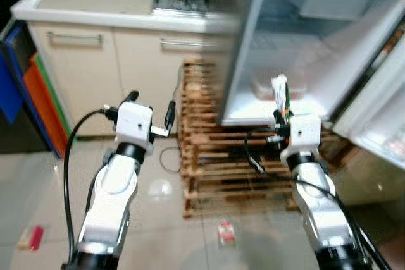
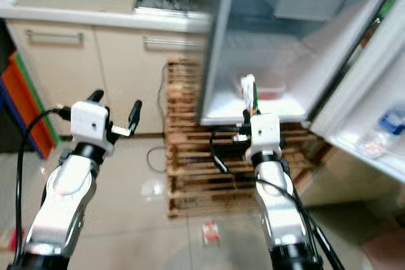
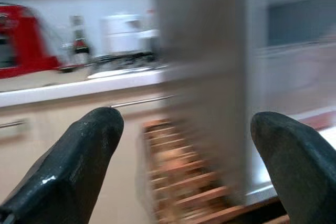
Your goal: Restocking fridge
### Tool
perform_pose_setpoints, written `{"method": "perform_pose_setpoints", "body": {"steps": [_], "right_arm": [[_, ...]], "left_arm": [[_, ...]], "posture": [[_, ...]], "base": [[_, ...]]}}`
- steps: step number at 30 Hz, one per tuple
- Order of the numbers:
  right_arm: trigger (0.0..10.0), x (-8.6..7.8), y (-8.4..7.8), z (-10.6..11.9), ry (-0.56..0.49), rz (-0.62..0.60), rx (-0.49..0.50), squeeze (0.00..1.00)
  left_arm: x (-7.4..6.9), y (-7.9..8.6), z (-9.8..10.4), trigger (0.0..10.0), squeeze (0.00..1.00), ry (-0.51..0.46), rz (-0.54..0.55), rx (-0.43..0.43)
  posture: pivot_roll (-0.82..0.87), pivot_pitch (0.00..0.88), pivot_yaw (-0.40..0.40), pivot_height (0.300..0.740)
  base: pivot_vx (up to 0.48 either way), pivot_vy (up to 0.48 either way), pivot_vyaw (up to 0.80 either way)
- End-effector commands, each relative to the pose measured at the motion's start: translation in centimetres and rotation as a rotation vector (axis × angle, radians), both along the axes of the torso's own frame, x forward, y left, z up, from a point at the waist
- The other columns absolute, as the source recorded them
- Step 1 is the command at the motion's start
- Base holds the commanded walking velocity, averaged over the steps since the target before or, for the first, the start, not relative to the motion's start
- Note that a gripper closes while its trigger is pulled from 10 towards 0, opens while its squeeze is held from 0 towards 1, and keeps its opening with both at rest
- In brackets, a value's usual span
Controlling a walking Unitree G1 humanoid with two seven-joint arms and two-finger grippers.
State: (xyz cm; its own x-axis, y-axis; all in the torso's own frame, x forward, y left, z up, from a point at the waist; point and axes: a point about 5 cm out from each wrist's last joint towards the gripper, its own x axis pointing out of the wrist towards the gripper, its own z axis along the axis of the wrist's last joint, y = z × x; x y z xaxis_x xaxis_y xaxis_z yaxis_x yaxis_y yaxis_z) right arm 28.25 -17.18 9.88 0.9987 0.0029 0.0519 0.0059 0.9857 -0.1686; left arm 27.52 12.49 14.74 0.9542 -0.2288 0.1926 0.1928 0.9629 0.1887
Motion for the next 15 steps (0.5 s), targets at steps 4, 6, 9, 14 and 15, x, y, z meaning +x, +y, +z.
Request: {"method": "perform_pose_setpoints", "body": {"steps": [4, 6, 9, 14, 15], "right_arm": [[0.0, 0.5, 0.6, 1.4, -0.06, 0.02, 0.006, 0.4], [0.0, 0.7, 0.7, 1.2, -0.05, 0.03, 0.005, 0.4], [0.0, 0.8, 0.8, 1.3, -0.048, 0.035, 0.005, 0.39], [0.0, 1.5, 0.8, 1.7, -0.058, 0.044, 0.008, 0.4], [0.0, 1.6, 0.8, 1.7, -0.057, 0.046, 0.008, 0.4]], "left_arm": [[0.0, 1.0, 0.2, 10.0, 0.0, -0.013, 0.043, 0.031], [0.1, 0.9, 0.5, 10.0, 0.0, -0.021, 0.036, 0.012], [0.1, 1.0, 0.6, 10.0, 0.0, -0.019, 0.048, 0.006], [0.3, 1.0, 0.9, 10.0, 0.0, -0.022, 0.067, -0.025], [0.3, 1.0, 0.9, 10.0, 0.0, -0.024, 0.065, -0.025]], "posture": [[-0.02, 0.0, -0.065, 0.732], [-0.02, 0.0, -0.066, 0.732], [-0.02, 0.0, -0.066, 0.732], [-0.02, 0.0, -0.067, 0.732], [-0.01, 0.0, -0.067, 0.732]], "base": [[0.141, 0.0, 0.0], [0.0, 0.0, 0.0], [0.27, 0.172, 0.0], [0.441, 0.0, 0.0], [0.439, 0.0, 0.0]]}}
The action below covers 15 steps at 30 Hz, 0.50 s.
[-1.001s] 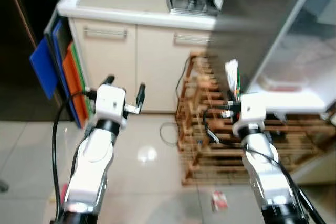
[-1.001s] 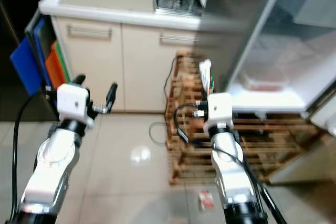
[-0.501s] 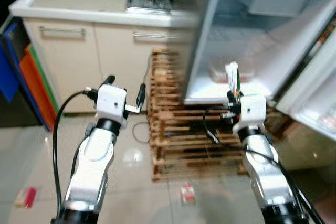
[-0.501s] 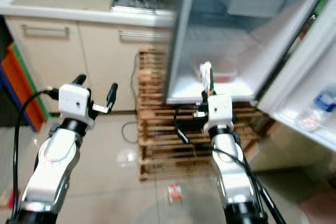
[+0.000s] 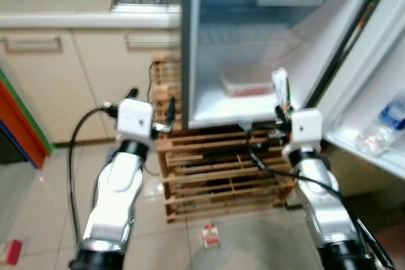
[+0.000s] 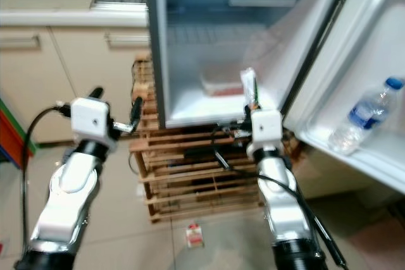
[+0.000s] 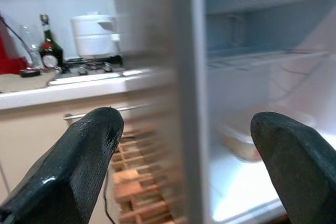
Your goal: Restocking fridge
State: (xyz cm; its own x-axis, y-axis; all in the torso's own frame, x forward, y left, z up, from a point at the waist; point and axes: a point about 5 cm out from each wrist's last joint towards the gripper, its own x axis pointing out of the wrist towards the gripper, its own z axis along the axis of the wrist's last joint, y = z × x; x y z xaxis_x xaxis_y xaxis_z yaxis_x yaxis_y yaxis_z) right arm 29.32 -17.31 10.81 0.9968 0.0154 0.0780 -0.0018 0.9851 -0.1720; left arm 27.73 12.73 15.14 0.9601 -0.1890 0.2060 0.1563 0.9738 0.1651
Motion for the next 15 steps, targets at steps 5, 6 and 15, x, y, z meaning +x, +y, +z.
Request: {"method": "perform_pose_setpoints", "body": {"steps": [5, 6, 15], "right_arm": [[0.0, 0.8, 1.2, 0.7, -0.021, 0.046, 0.011, 0.39], [0.0, 0.9, 1.3, 0.7, -0.016, 0.053, 0.014, 0.39], [0.0, 1.8, 2.1, -0.4, 0.079, 0.071, 0.077, 0.4]], "left_arm": [[0.0, 0.8, 0.6, 10.0, 0.0, -0.021, 0.029, -0.004], [0.0, 0.8, 0.6, 10.0, 0.0, -0.021, 0.029, -0.004], [0.0, 0.9, 1.3, 10.0, 0.0, -0.051, 0.042, -0.001]], "posture": [[-0.01, 0.0, -0.069, 0.732], [-0.01, 0.0, -0.07, 0.732], [0.01, 0.0, -0.069, 0.732]], "base": [[0.439, 0.0, 0.0], [0.439, 0.0, 0.0], [0.195, 0.0, 0.0]]}}
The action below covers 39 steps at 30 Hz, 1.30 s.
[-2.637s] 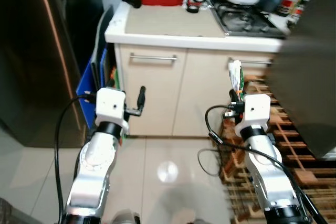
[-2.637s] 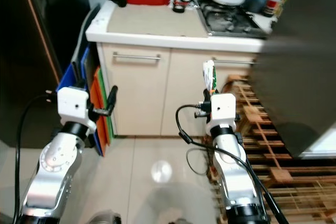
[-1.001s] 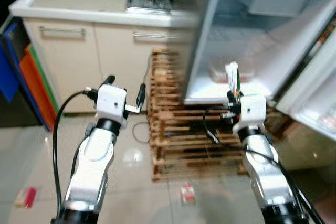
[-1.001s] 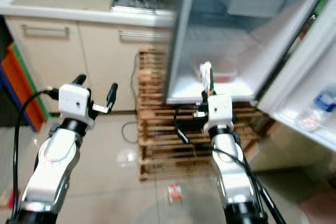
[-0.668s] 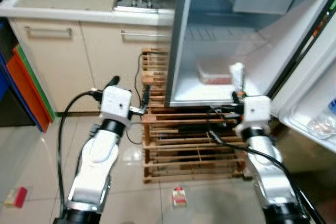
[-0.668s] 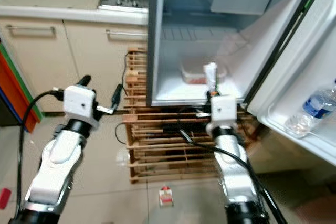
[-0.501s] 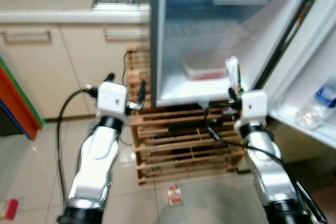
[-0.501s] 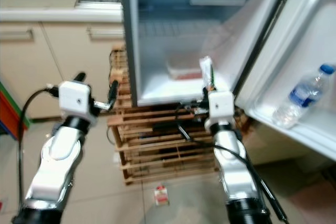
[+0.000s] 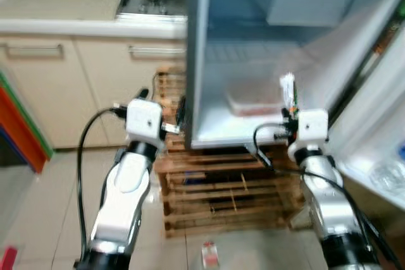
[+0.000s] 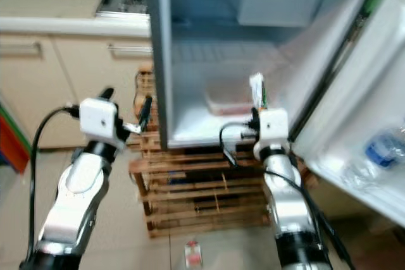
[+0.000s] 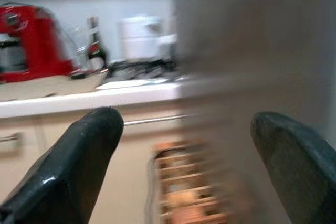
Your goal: Restocking fridge
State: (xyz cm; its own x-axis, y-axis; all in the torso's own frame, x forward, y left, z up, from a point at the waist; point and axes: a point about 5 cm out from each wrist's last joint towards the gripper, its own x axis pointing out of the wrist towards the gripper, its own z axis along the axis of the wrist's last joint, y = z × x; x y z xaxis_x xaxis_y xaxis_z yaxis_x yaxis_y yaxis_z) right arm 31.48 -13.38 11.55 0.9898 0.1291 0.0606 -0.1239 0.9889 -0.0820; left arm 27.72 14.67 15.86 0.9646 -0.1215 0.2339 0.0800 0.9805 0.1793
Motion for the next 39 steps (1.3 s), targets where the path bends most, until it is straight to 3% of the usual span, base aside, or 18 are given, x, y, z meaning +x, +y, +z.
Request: {"method": "perform_pose_setpoints", "body": {"steps": [1, 11, 14, 19, 23, 24, 32, 33, 34, 39], "right_arm": [[0.0, -0.3, -1.7, -1.3, 0.063, -0.045, -0.011, 0.39], [0.0, -1.1, -0.7, -3.1, 0.16, 0.011, -0.001, 0.38], [0.0, -0.7, -0.2, -3.0, 0.166, 0.026, -0.002, 0.38], [0.0, 1.3, 0.8, -1.6, 0.123, 0.044, -0.014, 0.38], [0.0, 2.9, 2.7, 0.0, 0.081, 0.094, -0.029, 0.36], [0.0, 3.9, 4.1, 1.2, 0.045, 0.137, -0.055, 0.35], [0.0, 5.6, 5.4, 2.5, 0.035, 0.15, -0.07, 0.33], [0.0, 5.9, 5.6, 2.8, 0.038, 0.146, -0.073, 0.25], [0.0, 6.3, 5.9, 2.9, 0.051, 0.138, -0.083, 0.0], [0.0, 7.2, 6.3, 3.4, 0.074, 0.119, -0.121, 0.0]], "left_arm": [[0.0, -0.9, 0.7, 10.0, 0.0, -0.021, -0.028, -0.007], [-1.1, -1.2, 1.2, 10.0, 0.0, -0.021, -0.03, -0.006], [-2.1, -1.3, 1.1, 10.0, 0.0, -0.001, -0.024, -0.016], [-3.1, -1.6, 1.2, 10.0, 0.0, 0.006, -0.026, -0.011], [-3.7, -1.6, 1.3, 10.0, 0.0, 0.012, -0.011, -0.003], [-4.5, -1.7, 1.6, 10.0, 0.0, 0.018, -0.012, 0.009], [-6.0, -1.4, 1.7, 10.0, 0.0, 0.05, -0.002, 0.021], [-6.3, -1.4, 1.8, 10.0, 0.0, 0.055, 0.001, 0.022], [-6.7, -1.4, 1.8, 10.0, 0.0, 0.069, 0.005, 0.023], [-8.6, -1.3, 2.0, 10.0, 0.0, 0.117, 0.018, 0.019]], "posture": [[0.01, 0.0, -0.069, 0.732], [0.02, 0.036, -0.092, 0.732], [0.02, 0.094, -0.114, 0.732], [0.04, 0.128, -0.143, 0.732], [0.08, 0.176, -0.172, 0.732], [0.1, 0.203, -0.18, 0.732], [0.13, 0.244, -0.189, 0.732], [0.14, 0.27, -0.191, 0.732], [0.15, 0.289, -0.192, 0.732], [0.18, 0.348, -0.195, 0.732]], "base": [[0.0, 0.0, 0.0], [0.0, 0.0, 0.0], [0.0, 0.0, 0.0], [0.0, 0.0, 0.0], [0.0, 0.0, 0.0], [0.0, 0.0, 0.0], [0.0, 0.0, 0.0], [0.0, 0.0, 0.0], [0.0, 0.0, 0.0], [0.0, 0.0, 0.0]]}}
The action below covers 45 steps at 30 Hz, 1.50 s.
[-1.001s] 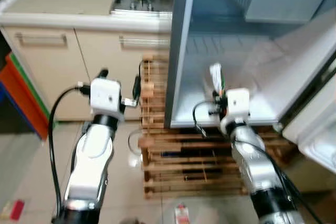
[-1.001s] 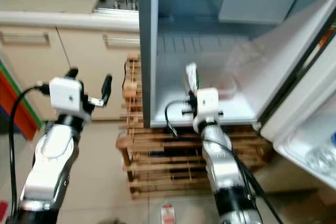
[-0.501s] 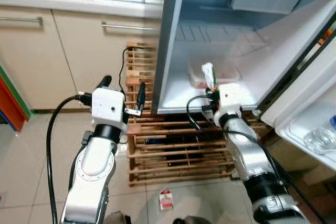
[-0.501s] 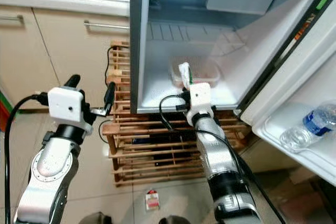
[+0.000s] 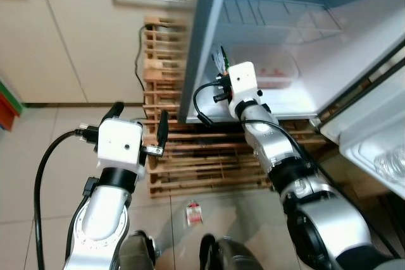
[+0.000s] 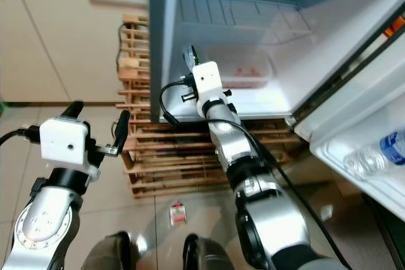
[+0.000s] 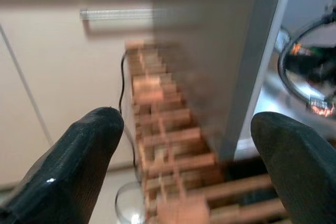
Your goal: Restocking fridge
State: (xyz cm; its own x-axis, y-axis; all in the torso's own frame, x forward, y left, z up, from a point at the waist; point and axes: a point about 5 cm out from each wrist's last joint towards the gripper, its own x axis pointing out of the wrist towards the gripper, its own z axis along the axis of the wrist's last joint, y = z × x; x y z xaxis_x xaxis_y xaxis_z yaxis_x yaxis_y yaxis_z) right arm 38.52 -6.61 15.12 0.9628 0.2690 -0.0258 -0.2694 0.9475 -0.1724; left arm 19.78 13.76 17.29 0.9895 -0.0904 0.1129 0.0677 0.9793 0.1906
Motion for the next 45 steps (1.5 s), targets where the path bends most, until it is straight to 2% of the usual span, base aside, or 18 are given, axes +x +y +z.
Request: {"method": "perform_pose_setpoints", "body": {"steps": [1, 5, 6, 7, 12, 14, 16, 17, 18, 19, 27, 30, 33, 45], "right_arm": [[0.0, 0.1, -0.5, -0.2, 0.005, -0.022, -0.016, 0.0], [0.0, 0.5, 0.1, 0.4, -0.006, -0.021, -0.023, 0.0], [7.2, 0.6, 0.4, 0.8, -0.014, -0.013, -0.027, 0.78], [10.0, 0.7, 0.6, 1.0, -0.023, -0.012, -0.03, 1.0], [10.0, 1.0, 1.1, 1.9, -0.046, -0.006, -0.037, 1.0], [10.0, 1.0, 1.2, 2.1, -0.047, -0.007, -0.035, 1.0], [10.0, 1.1, 1.2, 2.3, -0.048, -0.008, -0.035, 1.0], [10.0, 1.1, 1.2, 2.3, -0.048, -0.008, -0.035, 1.0], [10.0, 1.1, 1.2, 2.3, -0.05, -0.01, -0.036, 1.0], [10.0, 1.2, 1.2, 2.4, -0.052, -0.011, -0.038, 1.0], [10.0, 1.3, 0.8, 2.6, -0.054, -0.025, -0.038, 1.0], [10.0, 1.4, 0.8, 2.9, -0.071, -0.013, -0.055, 1.0], [10.0, 1.5, 0.7, 3.3, -0.093, -0.022, -0.081, 1.0], [10.0, 2.0, 0.6, 5.1, -0.167, -0.041, -0.103, 1.0]], "left_arm": [[-0.7, -0.4, 0.6, 10.0, 0.0, -0.005, -0.017, -0.002], [-1.2, -0.2, 0.6, 10.0, 0.0, 0.016, -0.011, 0.001], [-1.6, -0.2, 0.7, 10.0, 0.0, 0.025, -0.007, 0.0], [-1.8, -0.3, 0.8, 10.0, 0.0, 0.029, -0.005, 0.0], [-2.5, -0.3, 0.7, 10.0, 0.0, 0.057, 0.005, -0.006], [-2.6, -0.7, 0.5, 10.0, 0.0, 0.077, -0.029, -0.026], [-3.1, -2.4, 0.0, 10.0, 0.0, 0.124, -0.187, -0.058], [-3.1, -2.4, 0.0, 10.0, 0.0, 0.124, -0.187, -0.058], [-3.5, -3.5, -0.6, 10.0, 0.0, 0.164, -0.292, -0.063], [-3.5, -3.7, -0.8, 10.0, 0.0, 0.173, -0.308, -0.061], [-2.8, -3.9, -0.5, 10.0, 0.0, 0.146, -0.298, -0.053], [-2.9, -4.0, -0.1, 10.0, 0.0, 0.132, -0.308, -0.054], [-3.1, -4.4, 0.1, 10.0, 0.0, 0.137, -0.338, -0.12], [-3.3, -4.7, 0.0, 10.0, 0.0, 0.155, -0.368, -0.128]], "posture": [[0.18, 0.348, -0.195, 0.732], [0.2, 0.373, -0.195, 0.732], [0.2, 0.382, -0.196, 0.732], [0.21, 0.385, -0.197, 0.732], [0.21, 0.39, -0.203, 0.732], [0.22, 0.392, -0.206, 0.732], [0.22, 0.391, -0.206, 0.732], [0.22, 0.391, -0.206, 0.732], [0.22, 0.391, -0.207, 0.732], [0.21, 0.391, -0.207, 0.732], [0.19, 0.394, -0.206, 0.732], [0.19, 0.403, -0.207, 0.732], [0.19, 0.403, -0.207, 0.732], [0.18, 0.415, -0.208, 0.732]], "base": [[0.0, 0.0, 0.0], [0.0, 0.0, 0.0], [0.0, 0.0, 0.0], [0.0, 0.0, 0.0], [0.0, 0.0, 0.0], [0.0, 0.0, 0.0], [0.0, 0.0, 0.0], [0.0, 0.0, 0.0], [0.0, 0.0, 0.0], [0.0, 0.0, 0.0], [0.0, 0.0, 0.0], [0.0, 0.0, 0.0], [0.0, 0.0, 0.0], [0.0, 0.0, 0.0]]}}
